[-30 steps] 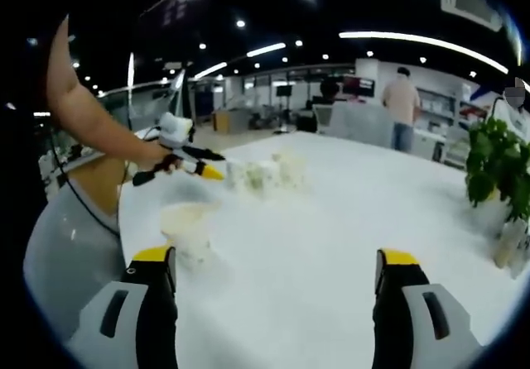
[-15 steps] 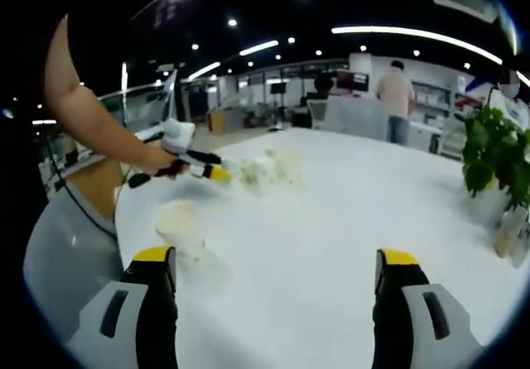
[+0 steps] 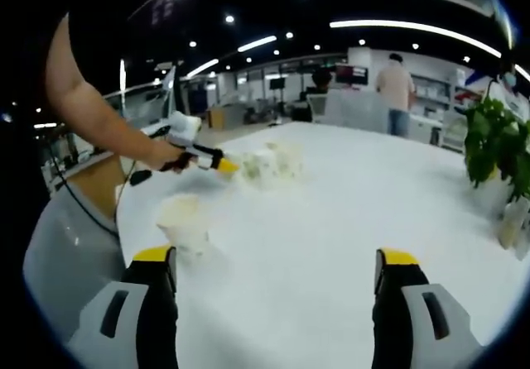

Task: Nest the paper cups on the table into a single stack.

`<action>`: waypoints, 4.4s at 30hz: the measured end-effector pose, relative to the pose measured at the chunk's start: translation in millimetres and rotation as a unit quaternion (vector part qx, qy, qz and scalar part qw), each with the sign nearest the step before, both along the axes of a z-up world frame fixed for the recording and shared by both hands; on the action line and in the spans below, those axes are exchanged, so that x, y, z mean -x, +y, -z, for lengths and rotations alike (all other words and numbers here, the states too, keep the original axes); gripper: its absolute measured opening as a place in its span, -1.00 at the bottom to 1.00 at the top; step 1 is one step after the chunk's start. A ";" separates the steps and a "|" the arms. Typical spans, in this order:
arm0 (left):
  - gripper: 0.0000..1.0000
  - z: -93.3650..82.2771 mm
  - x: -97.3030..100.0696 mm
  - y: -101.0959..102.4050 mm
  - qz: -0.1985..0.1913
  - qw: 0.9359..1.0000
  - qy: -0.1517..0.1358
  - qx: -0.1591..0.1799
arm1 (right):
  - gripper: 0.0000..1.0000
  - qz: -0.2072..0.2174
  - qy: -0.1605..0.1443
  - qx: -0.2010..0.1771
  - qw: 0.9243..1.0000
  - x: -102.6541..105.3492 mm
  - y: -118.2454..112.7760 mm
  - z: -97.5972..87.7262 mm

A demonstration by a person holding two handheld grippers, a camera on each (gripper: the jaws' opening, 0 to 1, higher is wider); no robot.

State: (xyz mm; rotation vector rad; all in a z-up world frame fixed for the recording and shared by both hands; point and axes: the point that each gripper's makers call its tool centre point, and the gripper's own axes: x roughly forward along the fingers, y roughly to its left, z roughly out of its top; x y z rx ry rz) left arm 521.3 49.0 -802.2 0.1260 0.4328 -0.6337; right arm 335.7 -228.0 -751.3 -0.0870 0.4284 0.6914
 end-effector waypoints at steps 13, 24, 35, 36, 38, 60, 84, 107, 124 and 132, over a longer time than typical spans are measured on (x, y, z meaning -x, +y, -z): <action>-0.25 -10.6 9.0 -1.9 0.021 1.000 0.004 -0.004 | 0.94 0.001 -0.003 0.001 1.000 0.2 -2.4 -4.5; -0.25 -28.3 8.0 0.8 0.045 0.999 0.009 -0.001 | 0.94 -0.005 -0.010 0.000 1.000 -0.8 4.6 -13.4; -0.25 -48.4 6.5 12.0 0.055 0.998 0.006 -0.013 | 0.99 -0.009 -0.020 0.004 1.000 -5.2 4.9 -20.2; -0.25 -50.7 8.8 11.9 0.054 0.998 0.008 -0.009 | 1.00 -0.007 -0.021 0.002 1.000 -5.8 4.1 -20.2; -0.25 -58.3 12.6 13.3 0.050 0.999 0.005 -0.008 | 1.00 -0.002 -0.015 0.003 1.000 -6.5 1.3 -18.5; -0.26 -139.2 22.7 6.5 0.076 0.997 -0.009 0.007 | 1.00 0.002 -0.028 0.000 1.000 -12.8 0.9 -31.0; -0.26 -147.7 51.4 -10.5 0.125 0.992 -0.017 -0.005 | 1.00 -0.009 -0.041 0.000 0.999 -6.2 8.8 -40.4; -0.26 -172.9 84.7 -59.8 0.183 0.982 -0.039 0.011 | 0.99 -0.041 -0.057 -0.002 0.998 -9.6 34.7 -58.6; -0.27 -195.3 113.4 -94.4 0.234 0.970 -0.057 0.022 | 0.95 -0.056 -0.070 -0.031 0.995 -13.3 60.8 -90.7; -0.26 -210.4 134.0 -111.1 0.254 0.965 -0.051 0.041 | 0.91 -0.071 -0.076 -0.039 0.994 -12.6 70.4 -104.9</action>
